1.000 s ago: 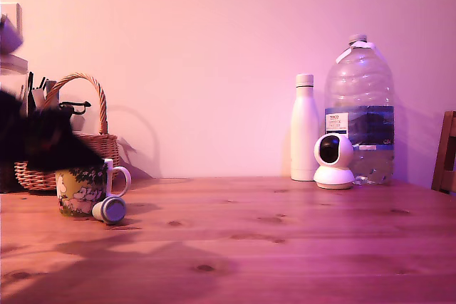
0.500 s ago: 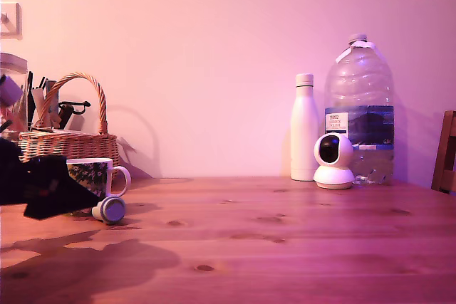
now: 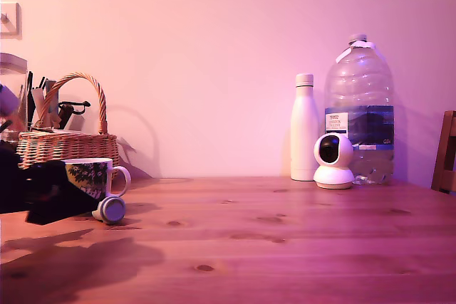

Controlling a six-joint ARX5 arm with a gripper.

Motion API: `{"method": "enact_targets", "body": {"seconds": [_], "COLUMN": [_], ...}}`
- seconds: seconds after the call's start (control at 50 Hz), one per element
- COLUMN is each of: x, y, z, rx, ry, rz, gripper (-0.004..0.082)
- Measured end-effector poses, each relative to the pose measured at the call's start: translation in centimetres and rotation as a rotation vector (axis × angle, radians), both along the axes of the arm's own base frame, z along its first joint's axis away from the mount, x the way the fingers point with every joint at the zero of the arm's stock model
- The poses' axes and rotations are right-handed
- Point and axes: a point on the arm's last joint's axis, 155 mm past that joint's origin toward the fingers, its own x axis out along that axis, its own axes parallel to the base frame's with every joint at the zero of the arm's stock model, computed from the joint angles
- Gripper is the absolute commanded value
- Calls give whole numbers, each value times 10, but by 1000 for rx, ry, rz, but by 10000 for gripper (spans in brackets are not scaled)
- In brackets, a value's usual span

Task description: Pick up the coffee capsules from the table one by one and drop them inside the nearest coffee cup

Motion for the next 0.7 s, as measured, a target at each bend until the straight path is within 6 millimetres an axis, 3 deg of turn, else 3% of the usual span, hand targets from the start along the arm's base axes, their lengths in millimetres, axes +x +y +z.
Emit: {"method": "enact_targets", "body": {"seconds": [0.32, 0.6, 0.7], "x": [17, 40, 42], "y": [-3, -6, -7], "z": [-19, -11, -17], "rx": [1, -9, -7], "ry": [36, 3, 23], "rz": [-7, -12, -15], "gripper": [637, 637, 637]}}
